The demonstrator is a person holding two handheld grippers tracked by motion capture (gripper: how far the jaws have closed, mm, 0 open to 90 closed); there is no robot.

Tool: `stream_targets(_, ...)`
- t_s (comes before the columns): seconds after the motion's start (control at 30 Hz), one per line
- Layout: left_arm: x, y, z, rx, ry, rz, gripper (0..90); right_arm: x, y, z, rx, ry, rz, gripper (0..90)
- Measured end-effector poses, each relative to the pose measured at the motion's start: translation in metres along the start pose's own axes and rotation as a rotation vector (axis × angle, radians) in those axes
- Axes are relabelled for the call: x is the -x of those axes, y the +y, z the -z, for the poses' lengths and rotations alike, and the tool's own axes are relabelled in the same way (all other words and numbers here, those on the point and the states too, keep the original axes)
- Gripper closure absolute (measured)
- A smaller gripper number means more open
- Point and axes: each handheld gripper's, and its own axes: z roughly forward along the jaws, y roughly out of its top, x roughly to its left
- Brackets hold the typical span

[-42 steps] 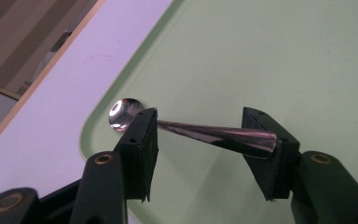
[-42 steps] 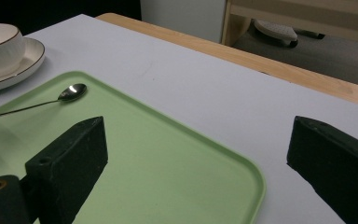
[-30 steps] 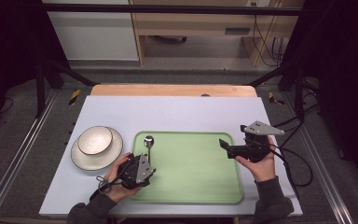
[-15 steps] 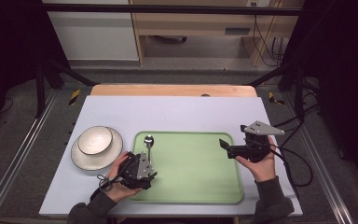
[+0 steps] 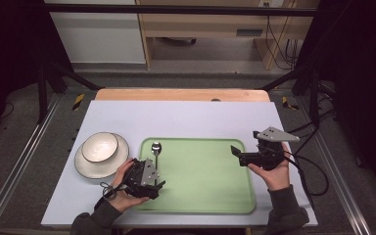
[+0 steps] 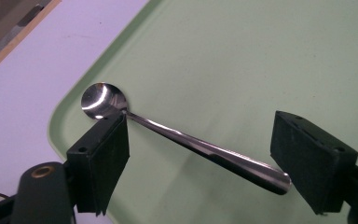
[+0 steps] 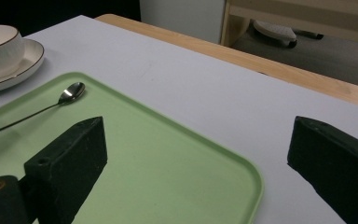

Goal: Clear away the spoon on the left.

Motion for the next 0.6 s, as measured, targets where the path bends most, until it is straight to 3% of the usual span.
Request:
stream_targets(0.13,-0.003,0.000,0.002,0.021,-0.030,0.034,18.2,0.000,0.000,0.000,-0.001,-0.002,0.000,4.6)
stream_targets(0.27,-0.005,0.000,0.005,0.038,-0.034,0.058,17.6,0.001,0.000,0.001,0.002,-0.003,-0.001,4.5)
stream_targets(0.43,-0.011,-0.001,0.012,0.099,-0.039,0.136,17.5,0.001,0.000,0.002,0.006,-0.005,0.001,4.3)
stream_targets(0.6,-0.024,-0.006,0.023,0.148,-0.007,0.210,17.5,0.002,0.001,0.003,0.010,-0.014,-0.003,3.9)
